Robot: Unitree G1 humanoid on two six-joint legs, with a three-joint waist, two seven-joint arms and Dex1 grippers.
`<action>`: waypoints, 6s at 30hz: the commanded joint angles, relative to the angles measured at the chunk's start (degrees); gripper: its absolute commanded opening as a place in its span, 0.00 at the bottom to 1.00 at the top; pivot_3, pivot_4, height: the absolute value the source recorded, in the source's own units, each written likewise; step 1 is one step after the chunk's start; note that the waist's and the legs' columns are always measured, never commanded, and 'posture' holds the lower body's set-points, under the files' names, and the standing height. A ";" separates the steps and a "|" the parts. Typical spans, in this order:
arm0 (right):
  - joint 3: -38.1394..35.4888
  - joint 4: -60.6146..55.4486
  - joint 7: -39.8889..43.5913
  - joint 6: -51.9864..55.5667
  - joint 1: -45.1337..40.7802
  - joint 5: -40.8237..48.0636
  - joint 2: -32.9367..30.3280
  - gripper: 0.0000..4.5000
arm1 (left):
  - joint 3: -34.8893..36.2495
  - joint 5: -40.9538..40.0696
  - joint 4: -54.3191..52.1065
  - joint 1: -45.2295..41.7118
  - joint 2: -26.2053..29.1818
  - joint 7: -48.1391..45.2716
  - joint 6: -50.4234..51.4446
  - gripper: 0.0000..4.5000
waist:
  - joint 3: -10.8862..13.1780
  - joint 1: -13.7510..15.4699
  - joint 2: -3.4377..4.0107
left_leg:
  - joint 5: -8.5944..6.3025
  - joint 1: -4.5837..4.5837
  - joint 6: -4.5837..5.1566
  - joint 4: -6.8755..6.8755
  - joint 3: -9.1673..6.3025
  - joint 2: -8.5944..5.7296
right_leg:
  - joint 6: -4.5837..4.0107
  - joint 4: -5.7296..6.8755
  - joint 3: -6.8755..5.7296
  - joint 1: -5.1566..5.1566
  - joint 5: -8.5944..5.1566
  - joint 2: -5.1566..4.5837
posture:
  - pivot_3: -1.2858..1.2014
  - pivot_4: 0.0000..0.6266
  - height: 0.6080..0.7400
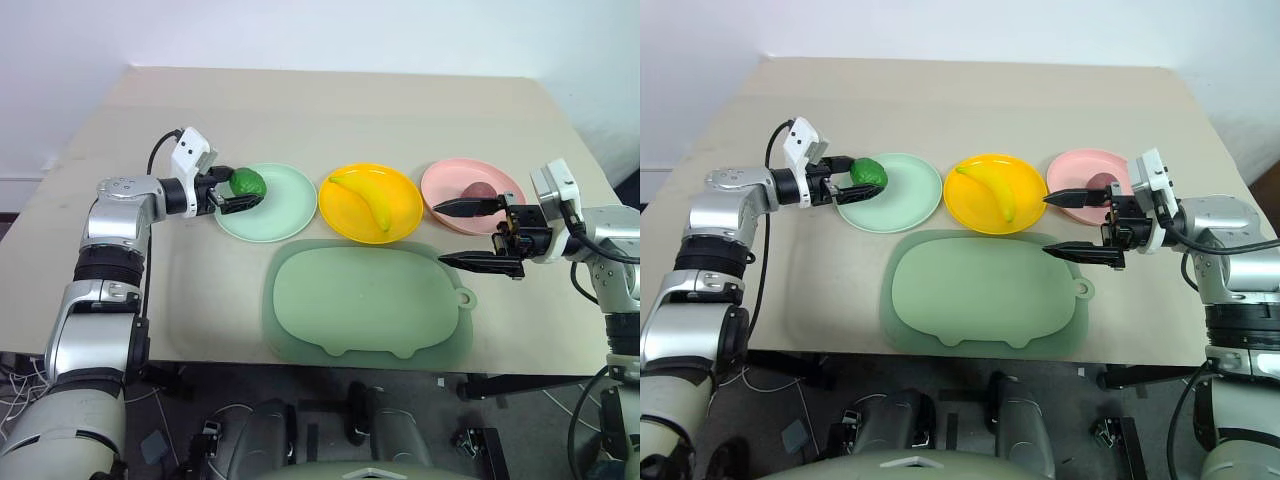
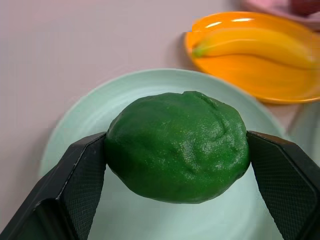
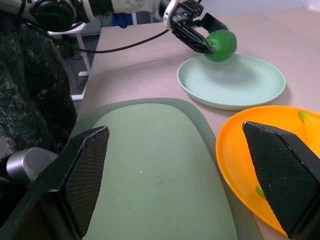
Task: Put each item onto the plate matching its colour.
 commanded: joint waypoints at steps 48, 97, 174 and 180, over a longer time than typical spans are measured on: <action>-0.52 -0.55 -1.90 -0.27 -1.09 -0.24 -0.58 1.00 | 4.68 -4.31 -6.49 4.62 -10.42 18.89 0.58 0.98 | -0.01 0.03 0.00 | 0.00 0.04 0.00 0.00 -0.02 0.00 | 0.00 0.00 0.00 0.04 0.00 -0.01 | 0.52 0.24 1.00; 0.04 0.39 -2.53 -0.83 -0.98 -2.75 -0.36 1.00 | 2.73 -3.72 -20.25 13.29 -12.96 25.08 -3.32 0.98 | -0.02 0.13 0.01 | 0.00 0.06 0.01 0.00 -0.06 0.02 | -0.01 -0.01 0.00 0.08 0.01 -0.03 | 0.52 0.24 1.00; 1.36 1.55 -3.08 -2.02 -0.56 -3.80 -0.50 1.00 | 6.28 -11.13 -25.50 15.66 -14.39 23.11 -13.34 0.98 | -0.01 0.02 0.01 | 0.00 0.08 0.00 -0.03 -0.04 0.03 | -0.01 -0.03 0.00 0.07 0.01 -0.02 | 0.52 0.24 1.00; 1.16 1.96 -2.87 -1.87 -0.88 -3.90 -0.95 1.00 | 5.31 -5.89 -18.55 15.18 -12.26 26.40 -13.00 0.98 | -0.02 0.05 0.02 | 0.00 0.13 0.01 -0.02 -0.03 0.03 | -0.01 -0.03 0.00 0.11 0.01 -0.02 | 0.52 0.24 1.00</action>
